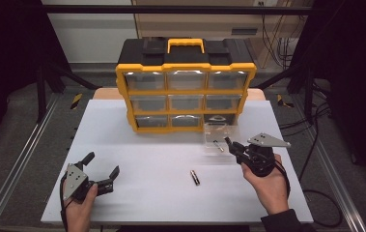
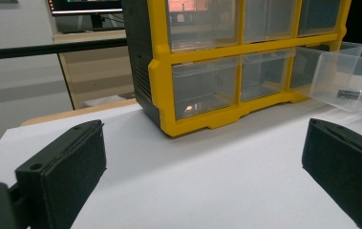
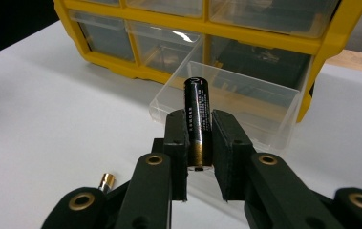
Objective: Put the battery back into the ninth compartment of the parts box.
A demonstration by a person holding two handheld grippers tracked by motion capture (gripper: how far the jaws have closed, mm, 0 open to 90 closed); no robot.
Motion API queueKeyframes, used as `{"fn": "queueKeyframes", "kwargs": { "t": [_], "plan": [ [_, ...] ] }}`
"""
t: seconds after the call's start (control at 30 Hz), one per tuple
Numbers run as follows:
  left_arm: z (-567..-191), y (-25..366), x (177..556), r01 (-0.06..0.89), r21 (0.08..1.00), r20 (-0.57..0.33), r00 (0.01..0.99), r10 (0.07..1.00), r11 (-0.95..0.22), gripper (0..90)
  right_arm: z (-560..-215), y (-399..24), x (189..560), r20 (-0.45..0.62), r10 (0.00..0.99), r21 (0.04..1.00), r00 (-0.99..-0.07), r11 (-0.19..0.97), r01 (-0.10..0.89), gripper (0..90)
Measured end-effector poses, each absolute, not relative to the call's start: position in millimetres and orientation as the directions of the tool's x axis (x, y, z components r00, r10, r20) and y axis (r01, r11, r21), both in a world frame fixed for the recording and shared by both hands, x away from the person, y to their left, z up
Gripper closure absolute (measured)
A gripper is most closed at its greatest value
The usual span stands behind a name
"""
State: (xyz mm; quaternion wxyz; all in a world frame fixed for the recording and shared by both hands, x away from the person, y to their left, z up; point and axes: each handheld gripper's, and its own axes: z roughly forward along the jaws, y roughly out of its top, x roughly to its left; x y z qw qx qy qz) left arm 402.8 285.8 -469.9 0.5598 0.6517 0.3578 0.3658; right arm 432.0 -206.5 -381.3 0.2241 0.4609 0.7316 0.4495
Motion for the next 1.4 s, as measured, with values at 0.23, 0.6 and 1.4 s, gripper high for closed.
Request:
{"fn": "queueKeyframes", "kwargs": {
  "t": [0.23, 0.6, 1.4],
  "plan": [
    [-470, 286, 403, 0.056, 0.992, 0.076, 0.476, 0.876, -0.117, 0.9, -375, -203, 437, 0.075, 0.873, 0.867, -0.482, 0.182, 0.464, 76.7],
    [-470, 287, 403, 0.055, 0.992, 0.074, 0.476, 0.876, -0.114, 0.9, -367, -199, 446, 0.063, 0.869, 0.870, -0.491, 0.193, 0.453, 76.7],
    [-469, 287, 403, 0.053, 0.992, 0.074, 0.477, 0.876, -0.113, 0.9, -356, -196, 469, 0.065, 0.864, 0.868, -0.500, 0.198, 0.456, 76.7]
  ]
}}
